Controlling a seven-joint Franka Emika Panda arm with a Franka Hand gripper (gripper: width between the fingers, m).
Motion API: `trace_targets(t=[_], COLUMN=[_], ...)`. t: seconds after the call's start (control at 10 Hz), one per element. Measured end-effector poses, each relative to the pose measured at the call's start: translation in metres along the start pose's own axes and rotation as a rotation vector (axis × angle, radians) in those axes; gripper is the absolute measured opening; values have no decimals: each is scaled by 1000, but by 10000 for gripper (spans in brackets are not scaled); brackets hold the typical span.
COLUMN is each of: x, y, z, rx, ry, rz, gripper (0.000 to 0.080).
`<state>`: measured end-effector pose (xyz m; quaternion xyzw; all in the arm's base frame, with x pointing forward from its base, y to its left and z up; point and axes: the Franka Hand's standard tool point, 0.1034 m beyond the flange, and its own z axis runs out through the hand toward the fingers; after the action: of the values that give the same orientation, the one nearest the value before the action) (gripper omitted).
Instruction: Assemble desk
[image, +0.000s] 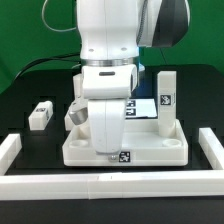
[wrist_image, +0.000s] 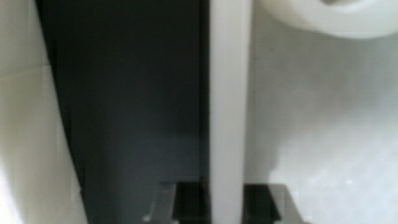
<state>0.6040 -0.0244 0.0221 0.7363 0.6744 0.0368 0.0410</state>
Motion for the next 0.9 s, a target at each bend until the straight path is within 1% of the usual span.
trace_targets(t=[0.2,0.3,0.5,0.6,0.7,0.9], x=[-1,1,12,15,22,37], y=[0,1,18,26,32,38], z=[0,-1,-10,-12,-12,-7], rx=[1,1,-6,-18,-26,-31], ry=[-1,0,11,15,21,27], rz=[6,17,17,15,21,25], gripper=[60,60,60,60,60,61])
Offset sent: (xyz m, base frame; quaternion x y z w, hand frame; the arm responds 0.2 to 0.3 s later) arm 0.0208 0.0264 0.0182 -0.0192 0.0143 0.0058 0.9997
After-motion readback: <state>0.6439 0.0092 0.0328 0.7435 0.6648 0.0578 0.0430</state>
